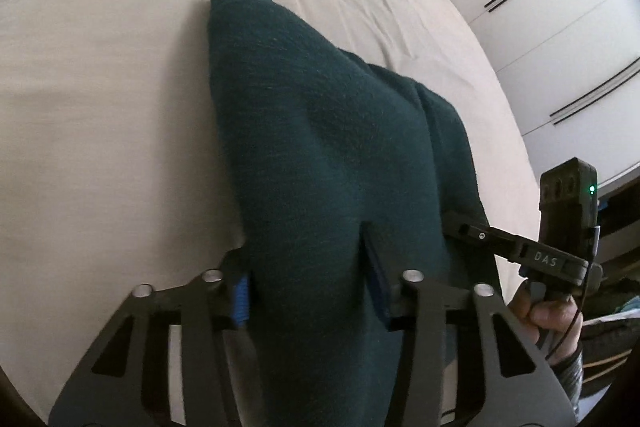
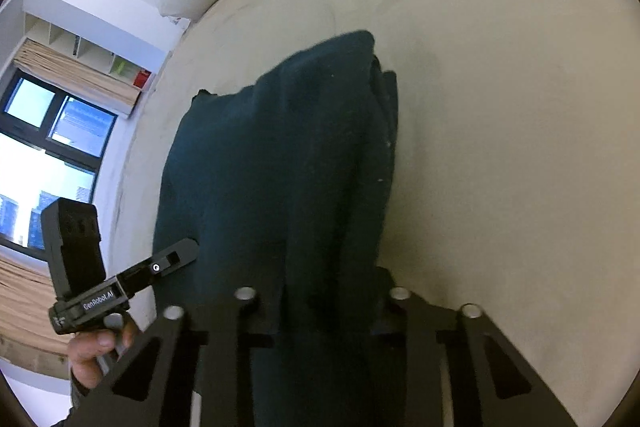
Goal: Fold small clothes
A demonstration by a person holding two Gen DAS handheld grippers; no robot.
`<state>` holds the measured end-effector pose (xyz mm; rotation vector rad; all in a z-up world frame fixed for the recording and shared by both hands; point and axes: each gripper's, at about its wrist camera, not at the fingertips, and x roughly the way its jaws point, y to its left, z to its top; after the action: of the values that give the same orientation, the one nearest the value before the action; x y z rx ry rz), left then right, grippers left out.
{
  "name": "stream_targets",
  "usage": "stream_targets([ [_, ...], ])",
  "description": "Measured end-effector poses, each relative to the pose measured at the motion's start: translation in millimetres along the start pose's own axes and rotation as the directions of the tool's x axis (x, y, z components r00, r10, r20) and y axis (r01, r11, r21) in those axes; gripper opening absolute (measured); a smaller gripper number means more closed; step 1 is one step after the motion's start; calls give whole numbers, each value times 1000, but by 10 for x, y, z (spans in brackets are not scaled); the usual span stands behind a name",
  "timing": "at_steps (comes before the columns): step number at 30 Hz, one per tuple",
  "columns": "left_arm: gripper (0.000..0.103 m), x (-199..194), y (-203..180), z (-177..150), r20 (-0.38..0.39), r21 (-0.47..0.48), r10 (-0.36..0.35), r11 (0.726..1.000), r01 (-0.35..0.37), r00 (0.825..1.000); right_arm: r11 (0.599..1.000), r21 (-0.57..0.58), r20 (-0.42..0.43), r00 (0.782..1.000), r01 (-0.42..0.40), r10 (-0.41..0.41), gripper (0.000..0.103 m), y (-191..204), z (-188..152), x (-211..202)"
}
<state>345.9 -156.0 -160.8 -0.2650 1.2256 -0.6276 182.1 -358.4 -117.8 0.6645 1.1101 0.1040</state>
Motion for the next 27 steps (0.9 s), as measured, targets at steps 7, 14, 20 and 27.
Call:
stream_targets([
  [7,34,-588,-79,-64,53,20,-14,1000,13,999,996,-92,64,998,17,-11,25,551,-190,-363],
  [14,34,-1502,60,-428,119,73,21,997,-29,993,983,-170,58,995,-67,78,24,1199,-672,-540],
  [20,34,-2004,440,-862,152,64,66,995,-77,986,969,-213,26,990,-127,136,24,1415,-655,-541],
  [27,34,-2108,851,-1335,131,45,70,996,-76,989,971,-160,-30,984,-179,177,24,1262,-848,-283],
])
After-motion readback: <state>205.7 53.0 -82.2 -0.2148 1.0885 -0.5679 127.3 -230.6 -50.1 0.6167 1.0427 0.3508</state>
